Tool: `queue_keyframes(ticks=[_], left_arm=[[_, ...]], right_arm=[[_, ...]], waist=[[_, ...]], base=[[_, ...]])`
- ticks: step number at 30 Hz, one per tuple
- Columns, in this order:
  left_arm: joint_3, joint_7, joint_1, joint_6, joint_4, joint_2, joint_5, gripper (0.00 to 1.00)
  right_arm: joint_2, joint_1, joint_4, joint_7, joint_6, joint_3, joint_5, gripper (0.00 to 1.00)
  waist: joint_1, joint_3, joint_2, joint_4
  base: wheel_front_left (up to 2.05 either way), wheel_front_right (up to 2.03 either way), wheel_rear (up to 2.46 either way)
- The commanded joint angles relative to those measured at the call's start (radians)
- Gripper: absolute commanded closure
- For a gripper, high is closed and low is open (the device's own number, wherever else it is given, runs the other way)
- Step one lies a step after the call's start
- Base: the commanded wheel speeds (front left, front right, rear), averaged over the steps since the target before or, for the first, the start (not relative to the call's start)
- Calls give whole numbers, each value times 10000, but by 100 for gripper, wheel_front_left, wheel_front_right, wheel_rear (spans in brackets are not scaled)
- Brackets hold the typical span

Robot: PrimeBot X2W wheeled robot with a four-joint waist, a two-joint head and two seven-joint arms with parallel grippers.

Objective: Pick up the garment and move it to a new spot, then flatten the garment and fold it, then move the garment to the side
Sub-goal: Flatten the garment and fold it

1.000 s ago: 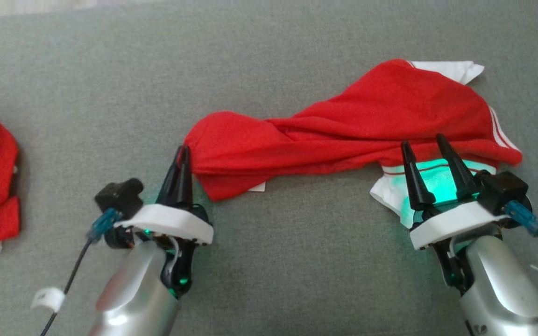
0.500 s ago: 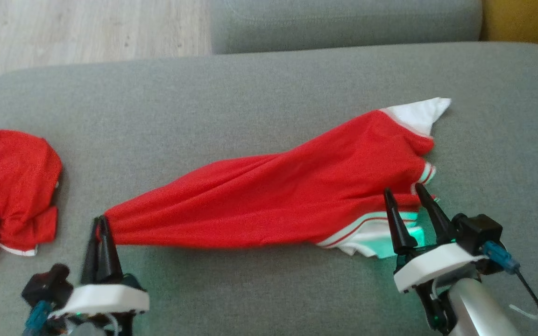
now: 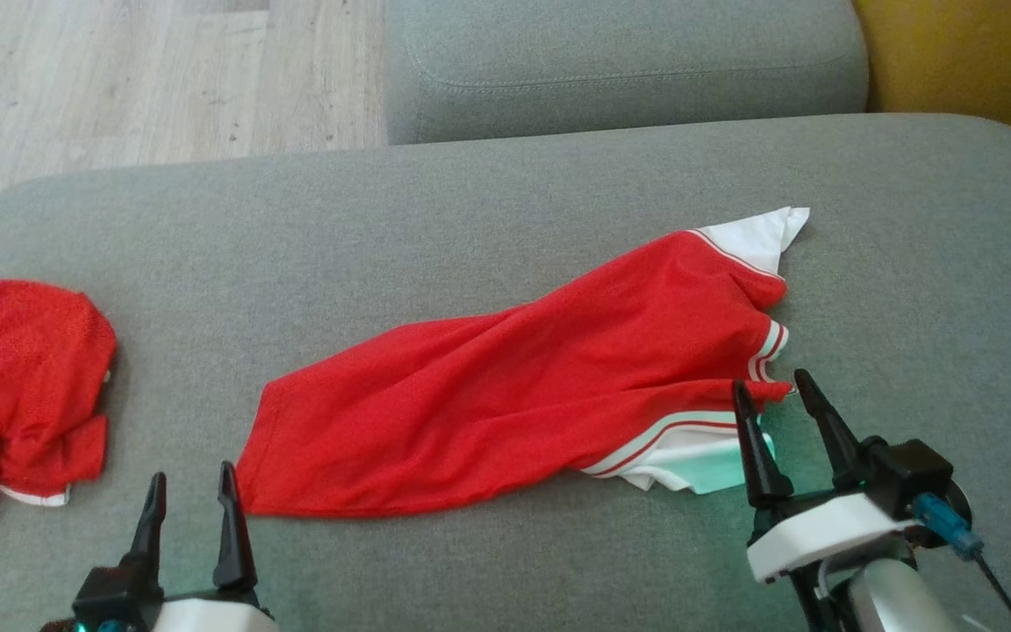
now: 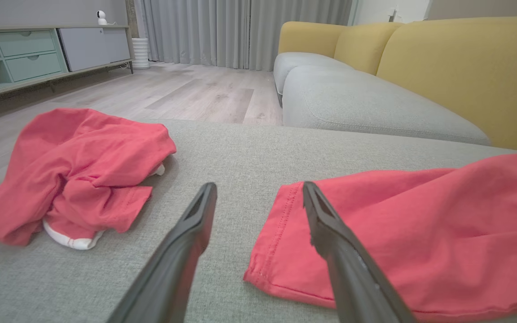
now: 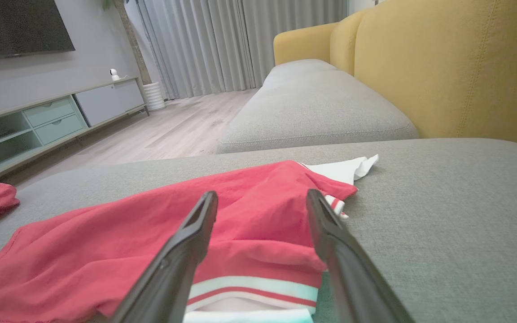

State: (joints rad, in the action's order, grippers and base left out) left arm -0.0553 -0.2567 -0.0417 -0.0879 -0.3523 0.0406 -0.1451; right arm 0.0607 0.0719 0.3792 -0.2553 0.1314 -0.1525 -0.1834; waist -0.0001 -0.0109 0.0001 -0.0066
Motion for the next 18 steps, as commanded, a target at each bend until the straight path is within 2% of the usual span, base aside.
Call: queue_keyframes(ticks=[1,6,13,18], left_arm=[[-169,-51,311,67,307,98,-86,0],[17,-51,270,116,258,97,-247,0],[433,-51,122,75,-39,97,-581,0],[613,-51,120,53,-106,97,-671,0]], right_arm=[[-91,261,-307,-64,-7,-238,56,0],[-101,192,273,-64,-7,-383,64,0],[-103,-6,2532,-64,-7,-460,260,0],[-103,137,2647,-64,-7,-203,132,0]], waist=[[1,8,-1,-3],[1,-17,-1,13],[1,-43,-1,100],[1,-108,-1,131]], base=[[0,0,0],[0,0,0],[0,0,0],[0,0,0]])
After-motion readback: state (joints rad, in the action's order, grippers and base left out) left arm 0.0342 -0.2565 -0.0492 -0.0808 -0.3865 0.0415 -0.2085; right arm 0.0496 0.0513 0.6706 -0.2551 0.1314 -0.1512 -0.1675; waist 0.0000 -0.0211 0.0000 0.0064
